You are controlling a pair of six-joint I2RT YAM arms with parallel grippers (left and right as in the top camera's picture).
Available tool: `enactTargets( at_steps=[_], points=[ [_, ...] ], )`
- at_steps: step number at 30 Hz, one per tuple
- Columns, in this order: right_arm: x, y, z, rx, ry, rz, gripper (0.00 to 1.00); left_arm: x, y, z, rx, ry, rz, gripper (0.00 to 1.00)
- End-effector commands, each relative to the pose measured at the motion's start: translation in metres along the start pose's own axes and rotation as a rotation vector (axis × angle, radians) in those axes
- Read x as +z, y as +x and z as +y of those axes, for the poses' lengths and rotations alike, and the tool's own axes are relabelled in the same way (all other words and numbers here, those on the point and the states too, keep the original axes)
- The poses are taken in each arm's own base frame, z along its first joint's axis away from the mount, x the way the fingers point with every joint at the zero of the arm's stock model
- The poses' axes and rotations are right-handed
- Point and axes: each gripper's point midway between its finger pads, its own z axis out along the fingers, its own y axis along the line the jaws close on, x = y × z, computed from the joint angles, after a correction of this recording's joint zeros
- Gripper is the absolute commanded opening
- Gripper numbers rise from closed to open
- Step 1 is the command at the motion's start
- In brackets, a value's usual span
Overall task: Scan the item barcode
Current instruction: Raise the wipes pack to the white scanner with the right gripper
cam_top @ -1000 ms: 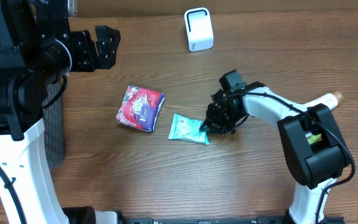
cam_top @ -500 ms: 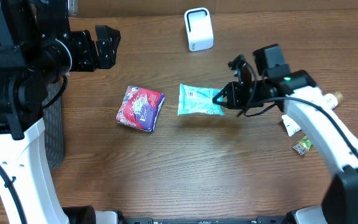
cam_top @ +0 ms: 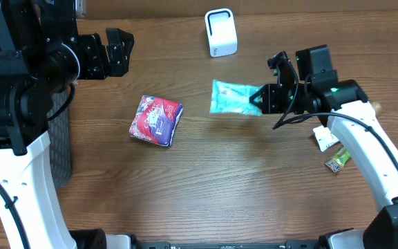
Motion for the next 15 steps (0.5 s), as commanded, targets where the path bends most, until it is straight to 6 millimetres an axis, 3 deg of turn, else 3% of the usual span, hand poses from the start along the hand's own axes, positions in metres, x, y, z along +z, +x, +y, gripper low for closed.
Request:
enactTargets(
  at_steps=[1,7,10,15],
  points=[
    [-0.024,-0.040,-0.037,0.024,0.372,-0.222,0.04,0.001,-0.003,0.000,0.018,-0.001,-0.006,1.00],
    [-0.052,-0.105,-0.027,-0.063,0.569,-0.571,0.04,0.001,-0.003,0.000,0.018,-0.001,-0.006,1.00],
    [-0.072,-0.134,-0.013,-0.210,0.688,-0.713,0.04,0.001,-0.003,0.000,0.018,-0.001,-0.006,1.00],
    [-0.075,-0.170,0.005,-0.450,0.807,-0.827,0.04,0.001,-0.003,0.000,0.018,-0.001,-0.006,1.00]
  ],
)
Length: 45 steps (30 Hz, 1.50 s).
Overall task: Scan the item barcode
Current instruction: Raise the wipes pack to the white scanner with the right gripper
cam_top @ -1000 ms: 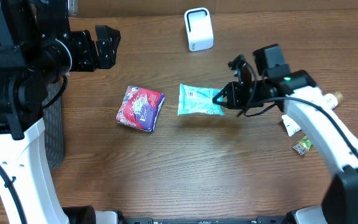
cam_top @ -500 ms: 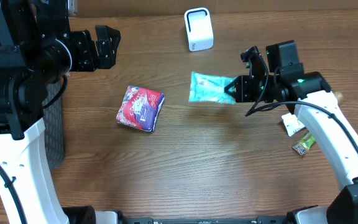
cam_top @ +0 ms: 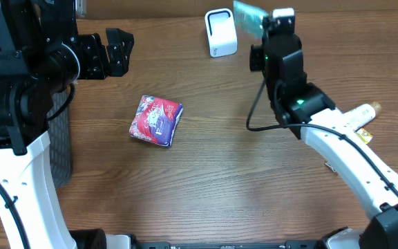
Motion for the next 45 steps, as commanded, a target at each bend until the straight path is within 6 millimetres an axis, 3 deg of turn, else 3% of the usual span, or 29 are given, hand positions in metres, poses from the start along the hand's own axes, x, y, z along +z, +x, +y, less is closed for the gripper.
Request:
enactTargets(
  at_steps=[1,6,9,17,26,32,45],
  points=[
    [0.016,-0.013,-0.011,-0.247,0.140,-0.068,0.04,0.001,-0.003,0.000,0.018,-0.002,-0.006,0.99],
    [0.054,0.005,0.005,-0.491,0.190,-0.129,0.04,0.001,-0.003,0.000,0.018,-0.002,-0.006,0.99],
    [0.072,0.019,0.011,-0.540,0.228,-0.163,0.04,0.001,-0.003,0.000,0.018,-0.002,-0.006,1.00],
    [0.100,0.042,0.045,-0.775,0.229,-0.239,0.04,0.001,-0.003,0.000,0.018,-0.002,-0.007,1.00],
    [0.130,0.058,0.075,-0.827,0.149,-0.272,0.04,0.001,-0.003,0.000,0.018,-0.002,-0.006,1.00],
    [0.144,0.080,0.086,-0.942,0.118,-0.255,0.04,0.001,-0.003,0.000,0.018,-0.002,-0.006,1.00],
    [0.145,0.083,0.083,-1.027,0.139,-0.231,0.04,0.001,-0.003,0.000,0.018,-0.002,-0.006,1.00]
  ],
)
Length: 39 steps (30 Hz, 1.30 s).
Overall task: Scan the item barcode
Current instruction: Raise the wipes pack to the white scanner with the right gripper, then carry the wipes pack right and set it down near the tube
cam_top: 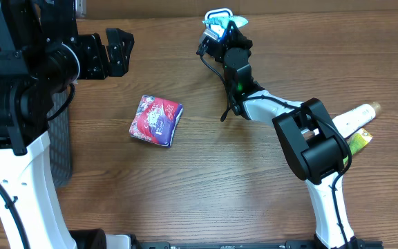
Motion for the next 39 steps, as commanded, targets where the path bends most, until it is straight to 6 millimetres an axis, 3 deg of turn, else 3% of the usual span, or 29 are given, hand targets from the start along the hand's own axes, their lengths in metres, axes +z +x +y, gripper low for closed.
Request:
enactTargets(
  at_steps=[1,11,15,21,25,34,37,39],
  points=[
    [0.002,-0.010,-0.019,-0.018,0.046,-0.006,0.04,0.001,-0.003,0.000,0.018,-0.001,-0.007,1.00],
    [-0.005,-0.026,-0.033,-0.042,0.089,-0.017,0.04,0.001,-0.003,0.000,0.018,-0.001,-0.006,1.00],
    [-0.017,-0.041,-0.067,0.013,0.112,-0.003,0.04,0.001,-0.003,0.000,0.018,-0.001,-0.006,1.00],
    [-0.052,-0.061,-0.142,0.216,0.117,0.032,0.04,0.001,-0.003,0.000,0.018,-0.001,-0.006,1.00],
    [-0.085,-0.071,-0.158,0.318,-0.011,0.054,0.04,0.001,-0.003,0.000,0.018,-0.001,-0.007,1.00],
    [-0.188,-0.099,-0.175,1.068,-0.493,0.056,0.04,0.001,-0.003,0.000,0.018,-0.001,-0.006,1.00],
    [-0.205,-0.092,-0.184,1.270,-0.560,0.123,0.04,0.001,-0.003,0.000,0.018,-0.001,-0.006,0.99],
    [-0.212,-0.075,-0.190,1.421,-0.551,0.216,0.04,0.001,-0.003,0.000,0.018,-0.001,-0.007,1.00]
  ],
)
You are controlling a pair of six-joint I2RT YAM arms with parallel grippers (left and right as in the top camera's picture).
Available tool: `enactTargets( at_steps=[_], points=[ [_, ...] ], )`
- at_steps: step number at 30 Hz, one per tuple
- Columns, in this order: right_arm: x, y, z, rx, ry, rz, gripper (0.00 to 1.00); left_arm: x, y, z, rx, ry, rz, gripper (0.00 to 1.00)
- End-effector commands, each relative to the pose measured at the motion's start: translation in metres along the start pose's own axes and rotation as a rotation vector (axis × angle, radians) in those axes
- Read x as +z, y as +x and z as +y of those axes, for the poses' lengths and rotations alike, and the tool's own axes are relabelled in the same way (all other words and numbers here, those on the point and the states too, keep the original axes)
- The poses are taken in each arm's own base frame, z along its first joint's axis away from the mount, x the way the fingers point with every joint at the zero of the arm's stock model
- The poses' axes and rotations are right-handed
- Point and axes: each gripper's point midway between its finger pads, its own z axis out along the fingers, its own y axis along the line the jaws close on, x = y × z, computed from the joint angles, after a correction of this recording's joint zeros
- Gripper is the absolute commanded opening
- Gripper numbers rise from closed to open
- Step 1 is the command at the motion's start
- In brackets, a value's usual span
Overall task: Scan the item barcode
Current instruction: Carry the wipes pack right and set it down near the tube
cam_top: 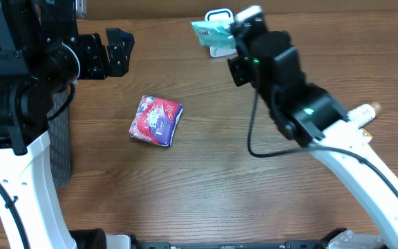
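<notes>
A teal packet (208,31) hangs above the white barcode scanner (218,14) at the far edge of the table, covering most of it. My right gripper (228,33) is shut on the packet's right end, and its arm is lifted close to the overhead camera. A red and purple packet (156,120) lies on the table left of centre. My left gripper (106,54) hovers at the far left, open and holding nothing, well away from both packets.
A pale bottle (365,113) and a yellow-green item (363,137) lie at the right edge, partly behind the right arm. A dark bin (62,149) stands off the table's left edge. The wooden table (206,194) runs toward the front.
The right arm has risen toward the camera and now looks far larger. The teal packet sits a little further left and lower over the scanner. The left arm and the red packet are unchanged.
My right gripper first held the teal packet low over the table, below and right of the scanner. Then it held it raised to the scanner's right. Later the packet was right at the scanner, and now it hangs across the scanner's left side.
</notes>
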Motion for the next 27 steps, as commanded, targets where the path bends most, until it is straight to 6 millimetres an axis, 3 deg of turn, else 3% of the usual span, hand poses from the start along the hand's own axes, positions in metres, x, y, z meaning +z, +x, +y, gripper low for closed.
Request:
enactTargets(
  at_steps=[1,4,8,15,21,27],
  points=[
    [-0.025,-0.008,-0.013,0.477,-0.057,0.016,0.04,0.001,-0.003,0.000,0.018,-0.001,-0.006,1.00],
    [-0.034,0.022,-0.050,0.675,0.065,0.118,0.04,0.001,-0.003,0.000,0.018,-0.001,-0.006,1.00],
    [-0.054,0.081,-0.115,0.928,0.323,0.284,0.04,0.001,-0.003,0.000,0.018,-0.001,-0.006,1.00],
    [-0.089,0.160,-0.201,1.080,0.661,0.413,0.04,0.001,-0.003,0.000,0.018,-0.001,-0.006,1.00],
    [-0.087,0.231,-0.249,1.159,0.828,0.429,0.04,0.001,-0.003,0.000,0.018,-0.001,-0.006,0.99],
    [-0.078,0.293,-0.269,1.213,0.896,0.445,0.04,0.001,-0.003,0.000,0.018,-0.001,-0.006,1.00]
  ],
)
